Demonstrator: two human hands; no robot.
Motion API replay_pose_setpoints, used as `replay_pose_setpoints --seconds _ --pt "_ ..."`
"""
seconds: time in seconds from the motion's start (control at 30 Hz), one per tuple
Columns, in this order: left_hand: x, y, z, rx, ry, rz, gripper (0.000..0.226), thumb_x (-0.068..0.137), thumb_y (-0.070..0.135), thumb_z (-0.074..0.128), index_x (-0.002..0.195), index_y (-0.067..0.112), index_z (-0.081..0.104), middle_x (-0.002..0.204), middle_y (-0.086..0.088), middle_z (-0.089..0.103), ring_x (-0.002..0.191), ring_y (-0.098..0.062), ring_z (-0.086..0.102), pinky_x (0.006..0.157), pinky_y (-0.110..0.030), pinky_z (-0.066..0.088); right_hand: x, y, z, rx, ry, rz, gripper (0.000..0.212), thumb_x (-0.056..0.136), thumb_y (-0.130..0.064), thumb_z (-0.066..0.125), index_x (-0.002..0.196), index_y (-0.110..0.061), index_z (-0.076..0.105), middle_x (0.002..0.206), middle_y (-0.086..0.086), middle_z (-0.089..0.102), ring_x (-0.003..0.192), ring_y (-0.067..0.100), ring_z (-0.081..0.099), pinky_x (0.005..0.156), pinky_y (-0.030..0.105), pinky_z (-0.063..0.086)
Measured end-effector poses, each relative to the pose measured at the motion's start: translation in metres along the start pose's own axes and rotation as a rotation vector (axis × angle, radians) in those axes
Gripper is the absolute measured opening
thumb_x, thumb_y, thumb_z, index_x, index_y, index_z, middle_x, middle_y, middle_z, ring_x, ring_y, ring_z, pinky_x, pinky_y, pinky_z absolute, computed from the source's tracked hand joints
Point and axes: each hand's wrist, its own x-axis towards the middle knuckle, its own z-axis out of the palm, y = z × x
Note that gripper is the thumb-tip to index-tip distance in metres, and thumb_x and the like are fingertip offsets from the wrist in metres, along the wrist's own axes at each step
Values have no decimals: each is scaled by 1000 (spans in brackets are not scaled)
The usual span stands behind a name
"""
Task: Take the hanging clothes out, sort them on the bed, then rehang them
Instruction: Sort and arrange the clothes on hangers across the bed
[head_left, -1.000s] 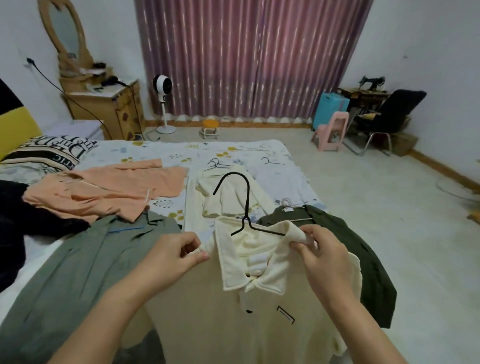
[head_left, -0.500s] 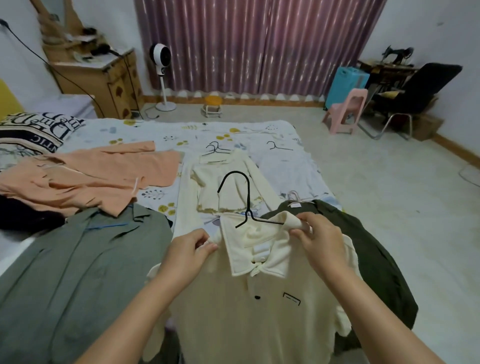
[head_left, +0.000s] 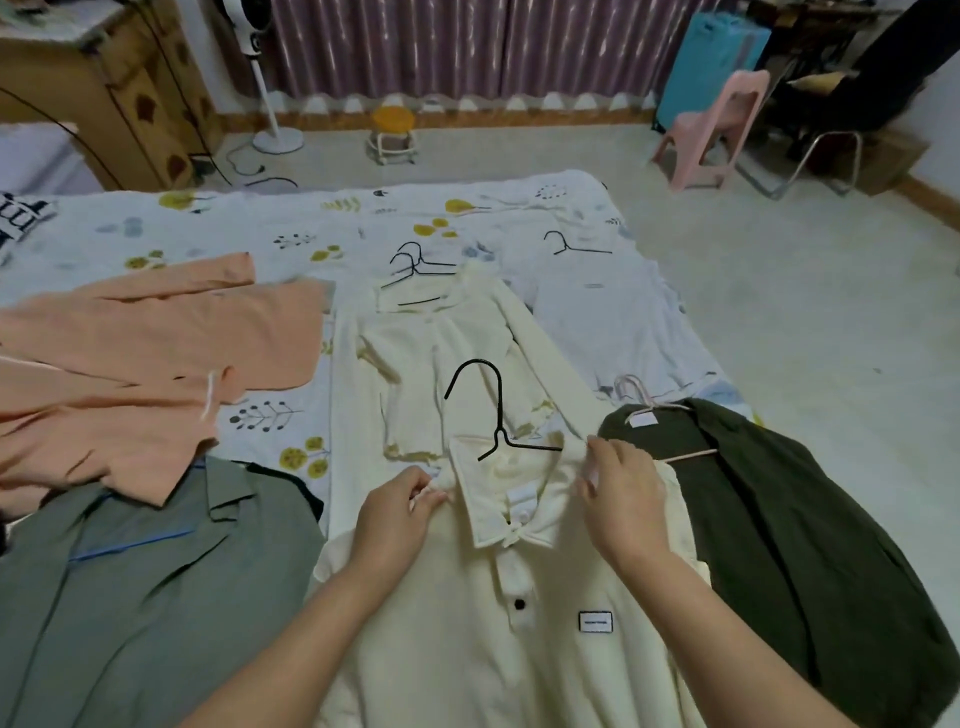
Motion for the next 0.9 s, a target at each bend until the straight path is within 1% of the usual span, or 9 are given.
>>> replay_pose_setpoints --seconds 0.07,0.2,0.37,0.47,0.53,0.6,0.7,0.83,0.9 --pt "23 -18 14 18 -26 -11 29 87 15 61 66 26 44 61 8 48 65 -17 46 56 -16 31 12 1 30 -39 -66 29 45 61 3 72 106 2 63 96 24 63 90 43 60 71 45 50" --pt "58 -52 44 50 -82 -33 7 89 18 59 86 12 58 68 8 50 71 -15 47 54 -14 30 25 6 87 -94 -316 108 64 91 -22 50 146 -7 20 149 18 25 139 32 24 107 43 32" --pt "94 -109 86 220 -205 -152 8 94 25 49 95 18 54 88 3 57 100 -25 56 68 -24 32 51 16 153 -109 -536 175 63 98 -35 36 150 -16 4 158 11 1 145 27 2 115 46 17" --pt "86 -142 105 588 -284 -97 47 91 34 52 136 23 39 127 1 49 118 -20 47 95 -31 37 60 24 183 -170 -622 190 63 99 -36 32 150 -17 0 158 11 -8 146 29 -5 116 46 13" --pt "73 -159 113 646 -326 -6 63 75 36 71 131 19 49 124 -3 58 111 -22 59 90 -41 48 60 27 195 -187 -635 197 65 100 -36 30 150 -16 -6 157 12 -13 145 30 -9 116 45 11" --pt "64 -171 116 713 -362 59 62 71 44 62 125 15 50 114 -3 67 101 -19 66 78 -40 55 57 28 201 -215 -639 191 66 100 -37 29 149 -15 -10 156 12 -17 145 30 -12 116 44 9" --pt "65 -170 111 702 -458 -13 64 80 46 33 136 14 33 126 -2 61 113 -18 61 86 -36 52 54 29 202 -251 -653 178 68 100 -37 29 149 -15 -12 156 12 -18 145 30 -12 116 44 11" --pt "76 -159 103 706 -573 -115 64 99 37 31 149 22 -6 158 3 1 145 -17 6 116 -39 10 58 18 192 -240 -675 227 62 99 -26 31 149 -13 -2 157 14 -9 145 30 -6 116 45 18" --pt "80 -150 96 774 -597 -128 60 98 35 33 149 19 5 155 -3 14 141 -22 20 113 -40 17 61 9 181 -237 -669 266 51 97 -21 31 145 -10 18 154 16 12 143 31 12 111 42 27"
